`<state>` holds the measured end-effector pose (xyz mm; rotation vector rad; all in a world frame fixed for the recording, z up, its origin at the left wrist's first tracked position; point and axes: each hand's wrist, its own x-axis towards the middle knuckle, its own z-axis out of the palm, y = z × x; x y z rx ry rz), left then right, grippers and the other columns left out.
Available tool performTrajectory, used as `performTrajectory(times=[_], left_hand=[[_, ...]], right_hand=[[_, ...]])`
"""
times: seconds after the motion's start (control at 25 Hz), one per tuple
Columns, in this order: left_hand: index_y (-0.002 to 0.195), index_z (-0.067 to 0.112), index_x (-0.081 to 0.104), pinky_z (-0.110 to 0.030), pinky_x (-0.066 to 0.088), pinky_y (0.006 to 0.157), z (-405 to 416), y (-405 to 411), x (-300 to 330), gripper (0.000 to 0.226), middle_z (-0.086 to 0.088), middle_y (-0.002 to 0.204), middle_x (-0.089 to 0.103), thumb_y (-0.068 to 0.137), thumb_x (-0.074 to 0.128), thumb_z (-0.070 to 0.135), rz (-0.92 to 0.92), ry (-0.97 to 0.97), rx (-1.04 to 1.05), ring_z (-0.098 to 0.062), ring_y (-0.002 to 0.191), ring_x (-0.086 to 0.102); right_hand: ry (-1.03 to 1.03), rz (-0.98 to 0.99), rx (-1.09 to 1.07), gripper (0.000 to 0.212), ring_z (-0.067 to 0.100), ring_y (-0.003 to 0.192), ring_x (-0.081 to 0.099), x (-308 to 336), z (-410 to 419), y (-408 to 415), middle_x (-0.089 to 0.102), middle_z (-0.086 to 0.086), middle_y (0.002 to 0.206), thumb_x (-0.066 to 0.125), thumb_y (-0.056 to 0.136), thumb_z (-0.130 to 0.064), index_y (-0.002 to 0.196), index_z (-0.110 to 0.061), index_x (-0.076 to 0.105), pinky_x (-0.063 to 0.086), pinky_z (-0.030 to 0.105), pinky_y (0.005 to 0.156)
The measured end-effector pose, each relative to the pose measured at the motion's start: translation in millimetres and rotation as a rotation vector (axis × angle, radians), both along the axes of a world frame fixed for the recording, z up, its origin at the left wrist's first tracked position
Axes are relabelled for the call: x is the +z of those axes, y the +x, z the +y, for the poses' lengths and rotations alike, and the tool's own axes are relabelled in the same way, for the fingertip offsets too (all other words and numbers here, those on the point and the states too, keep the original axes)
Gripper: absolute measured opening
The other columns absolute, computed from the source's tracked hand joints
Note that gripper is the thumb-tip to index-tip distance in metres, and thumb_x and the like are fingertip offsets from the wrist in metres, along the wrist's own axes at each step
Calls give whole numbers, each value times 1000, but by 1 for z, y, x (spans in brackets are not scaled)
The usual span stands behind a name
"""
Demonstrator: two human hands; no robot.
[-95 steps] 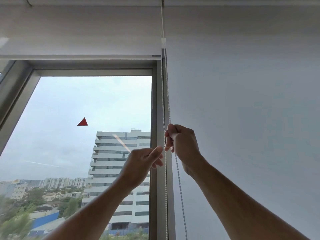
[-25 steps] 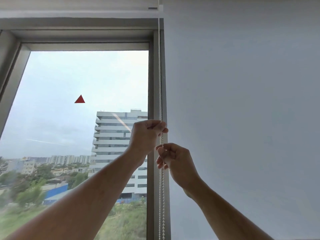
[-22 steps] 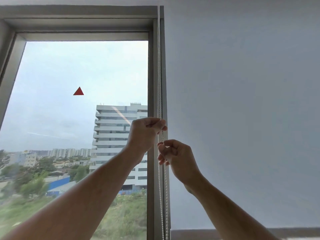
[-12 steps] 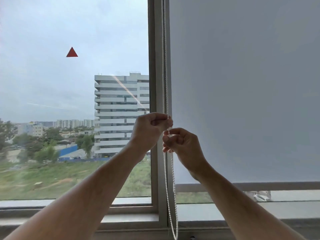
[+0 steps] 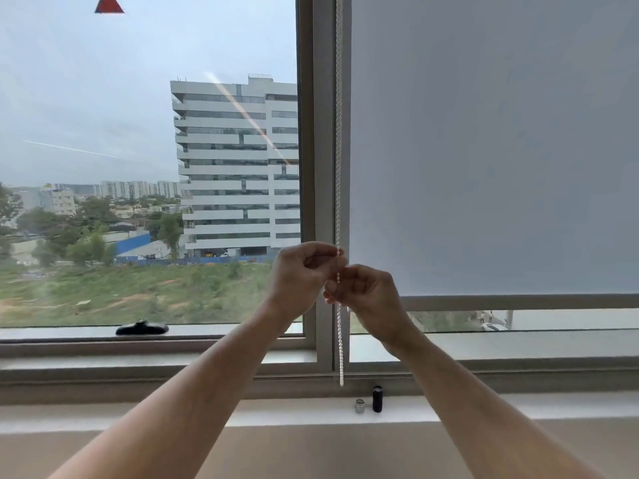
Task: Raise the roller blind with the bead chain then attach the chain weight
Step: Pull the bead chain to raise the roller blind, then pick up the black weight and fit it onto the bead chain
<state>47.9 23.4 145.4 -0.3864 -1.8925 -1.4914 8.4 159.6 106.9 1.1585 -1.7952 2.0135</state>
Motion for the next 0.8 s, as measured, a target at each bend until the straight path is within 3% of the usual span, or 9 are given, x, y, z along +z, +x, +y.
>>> performTrajectory(times=[0.2, 0.32, 0.44, 0.56, 0.8], left_hand=[[87, 13, 76, -13, 53, 68, -5, -5, -44, 14, 1, 80, 75, 76, 78, 5, -81, 5, -45, 0, 70, 70], [83, 18, 75, -19, 54, 73, -7, -8, -71, 13, 1, 80, 76, 76, 79, 7, -111, -8, -84, -4, 73, 70], [83, 17, 76, -27, 56, 77, -5, -9, -100, 9, -2, 82, 77, 76, 80, 12, -164, -68, -84, -9, 75, 70], [80, 22, 76, -31, 54, 75, -2, -13, -128, 9, 0, 81, 78, 77, 80, 16, -232, -91, -71, -13, 77, 71], [81, 14, 77, -8, 39, 61, 9, -21, -168, 5, 2, 80, 75, 81, 77, 18, -351, -173, -30, 7, 56, 55]], right_hand=[[47, -71, -80, 11, 17, 75, 71, -49, -1, -8, 75, 8, 78, 76, 80, -1, 89, 0, 71, 58, 39, 83], [66, -118, -161, 17, 21, 84, 72, -76, 8, -8, 77, 12, 87, 81, 77, -11, 91, -6, 74, 58, 42, 86], [7, -170, -274, 25, 18, 83, 72, -103, 23, -5, 76, 10, 87, 83, 71, -22, 92, -10, 74, 60, 33, 82], [-64, -272, -435, 16, 9, 73, 70, -133, 43, -12, 75, 0, 80, 82, 77, -15, 91, -15, 73, 57, 21, 73], [129, -482, -582, 14, 18, 70, 67, -214, 78, -52, 71, 5, 78, 77, 82, -14, 90, -22, 69, 51, 28, 65]])
